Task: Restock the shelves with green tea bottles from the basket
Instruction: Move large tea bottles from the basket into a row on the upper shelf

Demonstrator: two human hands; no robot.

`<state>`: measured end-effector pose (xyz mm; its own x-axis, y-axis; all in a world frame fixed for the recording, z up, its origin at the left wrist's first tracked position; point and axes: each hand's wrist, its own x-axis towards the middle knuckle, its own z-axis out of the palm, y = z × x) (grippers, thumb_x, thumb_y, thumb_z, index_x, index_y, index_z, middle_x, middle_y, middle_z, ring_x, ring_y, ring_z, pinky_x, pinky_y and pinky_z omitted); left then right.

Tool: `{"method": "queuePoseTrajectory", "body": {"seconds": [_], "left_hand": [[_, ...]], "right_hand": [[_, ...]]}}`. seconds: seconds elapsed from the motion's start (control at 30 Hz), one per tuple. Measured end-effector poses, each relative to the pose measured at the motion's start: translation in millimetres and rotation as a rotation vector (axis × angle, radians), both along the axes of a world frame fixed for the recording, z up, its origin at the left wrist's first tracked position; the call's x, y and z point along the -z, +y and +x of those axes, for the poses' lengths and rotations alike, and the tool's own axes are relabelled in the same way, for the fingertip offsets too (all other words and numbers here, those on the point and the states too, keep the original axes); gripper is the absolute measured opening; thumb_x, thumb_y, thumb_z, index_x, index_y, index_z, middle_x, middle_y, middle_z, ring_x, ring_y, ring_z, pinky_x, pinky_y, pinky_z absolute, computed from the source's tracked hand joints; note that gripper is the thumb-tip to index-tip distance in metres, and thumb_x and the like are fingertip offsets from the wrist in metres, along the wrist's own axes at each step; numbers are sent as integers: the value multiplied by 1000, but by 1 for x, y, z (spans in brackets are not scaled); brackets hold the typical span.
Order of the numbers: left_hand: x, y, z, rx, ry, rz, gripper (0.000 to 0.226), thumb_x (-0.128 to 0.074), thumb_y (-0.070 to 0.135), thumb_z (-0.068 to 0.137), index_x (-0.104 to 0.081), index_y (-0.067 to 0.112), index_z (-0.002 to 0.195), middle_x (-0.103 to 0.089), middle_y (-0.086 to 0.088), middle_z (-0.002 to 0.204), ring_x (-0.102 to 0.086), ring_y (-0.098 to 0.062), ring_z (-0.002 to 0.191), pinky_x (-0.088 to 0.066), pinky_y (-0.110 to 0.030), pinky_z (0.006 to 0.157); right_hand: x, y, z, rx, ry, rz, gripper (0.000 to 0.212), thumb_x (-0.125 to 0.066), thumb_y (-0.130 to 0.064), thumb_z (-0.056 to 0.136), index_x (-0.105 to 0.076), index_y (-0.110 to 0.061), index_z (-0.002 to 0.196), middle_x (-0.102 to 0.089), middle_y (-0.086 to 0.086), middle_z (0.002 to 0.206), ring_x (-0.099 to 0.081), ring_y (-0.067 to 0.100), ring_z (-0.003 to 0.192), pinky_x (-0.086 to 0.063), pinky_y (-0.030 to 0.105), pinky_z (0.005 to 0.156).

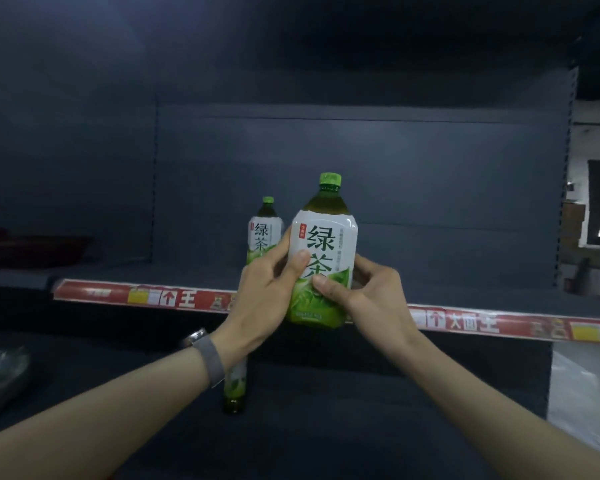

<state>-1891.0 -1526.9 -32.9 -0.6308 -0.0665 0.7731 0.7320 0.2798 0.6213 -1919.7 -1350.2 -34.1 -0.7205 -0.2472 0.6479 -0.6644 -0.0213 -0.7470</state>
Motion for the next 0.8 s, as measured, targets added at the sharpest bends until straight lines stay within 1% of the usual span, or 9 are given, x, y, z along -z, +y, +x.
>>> {"method": "queuePoseTrajectory", "body": {"seconds": [0.07,0.17,0.2,0.33,0.4,0.47,0.6,0.7,0.8], "left_hand": [[-11,-3,-17,5,-11,52,38,-56,24,108,-60,22,146,-77,4,124,-73,-14,115,-62,-35,92],[-22,-3,-38,33,-83,149,33,-55,18,108,-66,19,139,-78,4,116,-75,-13,109,-61,-22,79],[-24,-4,-45,33,-103,170,31,-55,18,109,-67,21,137,-79,5,114,-75,-12,107,-61,-21,77],[-25,-9,-73,15,-155,201,28,-55,21,109,-66,35,130,-78,10,111,-75,-6,103,-62,-23,80],[-25,-12,-85,14,-187,213,29,-55,21,108,-65,38,129,-78,11,112,-74,-5,103,-62,-22,81],[-23,-14,-95,7,-221,219,28,-56,22,108,-65,39,129,-78,9,114,-74,-6,105,-61,-22,82],[-26,-18,-111,-32,-253,178,26,-53,20,109,-63,40,123,-74,17,104,-70,2,97,-56,-10,67],[-29,-14,-112,-75,-254,146,28,-53,21,110,-60,39,130,-70,21,102,-65,6,96,-53,-8,64],[-31,-14,-110,-156,-234,98,33,-57,23,108,-58,38,137,-66,25,97,-60,10,91,-49,-2,63]], "right_hand": [[-11,-9,-22,35,20,12,46,-89,-25,85,-73,-22,128,-81,-7,114,-77,12,106,-63,43,95],[-21,-20,-54,65,17,13,45,-89,-20,85,-74,-20,127,-82,-6,111,-79,14,103,-63,44,95],[-21,-24,-62,68,7,10,45,-89,-18,85,-74,-19,127,-82,-5,110,-79,15,102,-63,44,94],[-21,-36,-93,112,-2,17,48,-89,-15,84,-72,-19,129,-82,-5,111,-79,14,100,-64,42,93],[-22,-38,-107,143,0,50,49,-89,-16,84,-71,-20,130,-81,-8,111,-78,10,100,-64,39,93],[-21,-39,-119,159,-17,81,48,-89,-18,84,-71,-21,129,-81,-9,110,-78,10,100,-64,40,94],[-17,-43,-139,180,-27,140,46,-88,-24,85,-70,-22,127,-81,-8,111,-78,11,102,-63,42,96],[-21,-43,-145,218,1,243,47,-84,-31,90,-65,-23,133,-78,-9,114,-74,9,105,-61,36,98],[-25,-43,-143,258,-19,321,53,-80,-38,92,-59,-25,139,-74,-9,123,-70,13,112,-56,31,99]]}}
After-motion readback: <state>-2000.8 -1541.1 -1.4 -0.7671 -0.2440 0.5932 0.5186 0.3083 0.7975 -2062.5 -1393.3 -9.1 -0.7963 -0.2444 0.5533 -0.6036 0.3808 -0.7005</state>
